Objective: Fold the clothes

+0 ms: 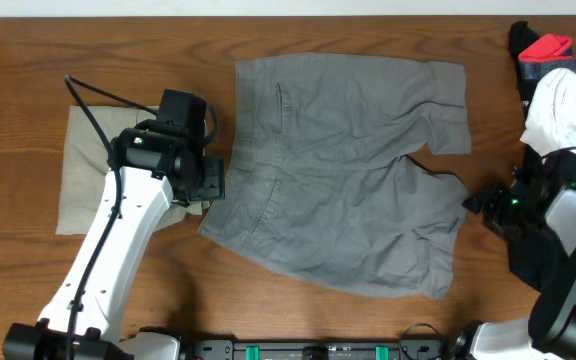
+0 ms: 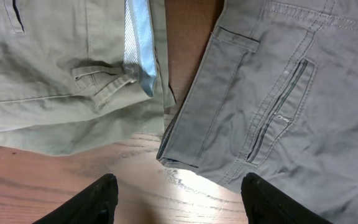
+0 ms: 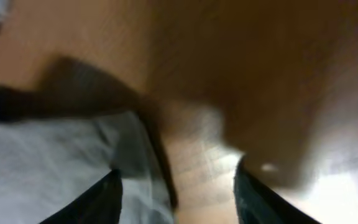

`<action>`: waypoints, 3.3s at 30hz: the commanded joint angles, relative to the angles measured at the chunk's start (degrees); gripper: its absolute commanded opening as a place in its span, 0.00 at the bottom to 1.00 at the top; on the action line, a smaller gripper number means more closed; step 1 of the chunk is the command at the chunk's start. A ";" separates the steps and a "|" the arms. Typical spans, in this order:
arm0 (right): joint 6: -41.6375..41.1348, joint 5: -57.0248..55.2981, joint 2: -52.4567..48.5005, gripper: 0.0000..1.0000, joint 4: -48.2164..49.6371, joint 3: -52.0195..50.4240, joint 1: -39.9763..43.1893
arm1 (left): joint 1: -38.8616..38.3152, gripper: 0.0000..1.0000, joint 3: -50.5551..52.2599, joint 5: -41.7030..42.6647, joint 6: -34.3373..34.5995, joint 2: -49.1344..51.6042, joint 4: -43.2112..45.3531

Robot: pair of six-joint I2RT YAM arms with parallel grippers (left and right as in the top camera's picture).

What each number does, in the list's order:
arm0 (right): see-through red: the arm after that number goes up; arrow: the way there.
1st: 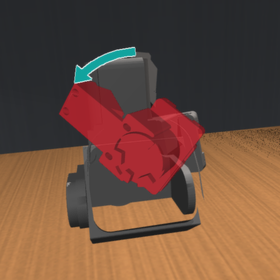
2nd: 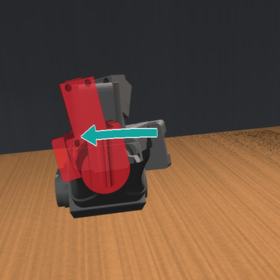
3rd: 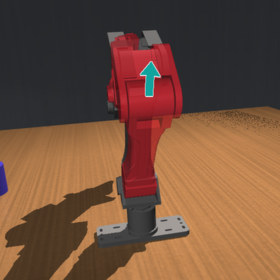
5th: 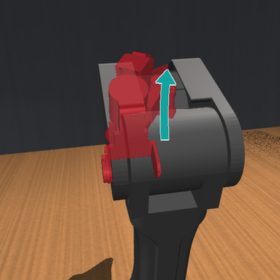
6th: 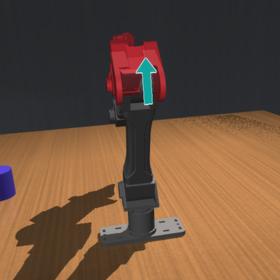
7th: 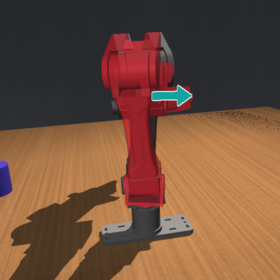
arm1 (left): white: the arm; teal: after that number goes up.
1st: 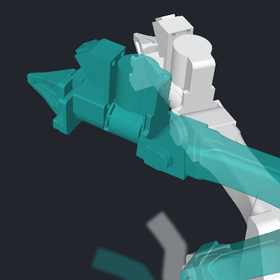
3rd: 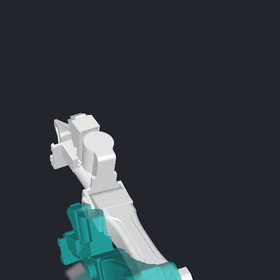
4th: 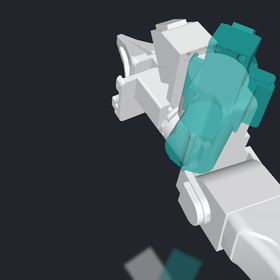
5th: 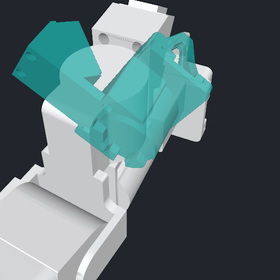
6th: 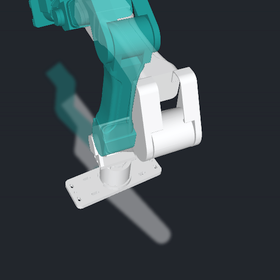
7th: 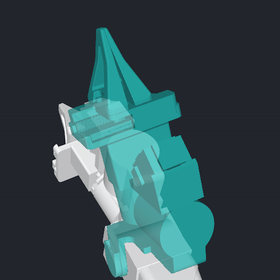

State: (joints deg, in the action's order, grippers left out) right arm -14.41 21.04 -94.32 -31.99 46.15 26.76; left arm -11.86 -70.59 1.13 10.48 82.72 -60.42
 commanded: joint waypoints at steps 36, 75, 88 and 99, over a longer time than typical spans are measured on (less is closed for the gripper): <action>-2.75 4.00 11.72 0.49 9.68 7.04 4.46 | -0.11 0.66 -0.63 -0.02 -0.37 -0.33 1.42; -0.74 -11.72 11.93 0.73 -28.06 2.08 5.53 | -11.37 0.73 24.46 22.47 12.72 4.39 18.21; -0.74 -11.61 11.93 0.72 -28.35 1.60 5.53 | -11.13 0.19 23.80 22.86 13.64 13.44 21.20; -9.64 -12.22 11.93 0.67 -13.20 -9.44 5.53 | -10.93 0.13 21.49 22.84 13.62 8.61 20.33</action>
State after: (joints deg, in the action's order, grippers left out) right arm -18.55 9.10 -82.13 -48.36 39.68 31.99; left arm -23.03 -47.57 24.01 24.05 93.06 -39.81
